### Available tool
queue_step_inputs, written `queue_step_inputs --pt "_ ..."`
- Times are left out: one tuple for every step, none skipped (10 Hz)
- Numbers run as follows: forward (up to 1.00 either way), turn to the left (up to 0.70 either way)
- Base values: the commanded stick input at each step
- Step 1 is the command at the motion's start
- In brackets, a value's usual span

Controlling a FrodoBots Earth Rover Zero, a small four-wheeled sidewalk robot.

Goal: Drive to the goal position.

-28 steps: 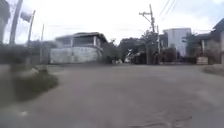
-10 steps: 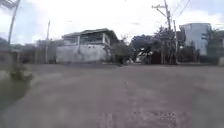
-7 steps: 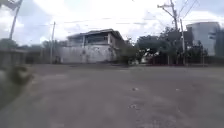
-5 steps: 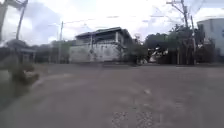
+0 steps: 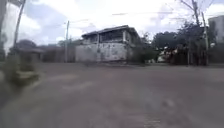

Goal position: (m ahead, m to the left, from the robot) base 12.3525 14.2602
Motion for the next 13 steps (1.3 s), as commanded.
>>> queue_step_inputs --pt "1.0 0.03" --pt "1.0 0.25" --pt "1.0 0.36" --pt "1.0 0.13" --pt "1.0 0.01" --pt "1.0 0.0" --pt "1.0 0.0" --pt "1.0 0.0" --pt "1.0 0.0" --pt "1.0 0.0" --pt "1.0 0.16" --pt "1.0 0.36" --pt "1.0 0.37"
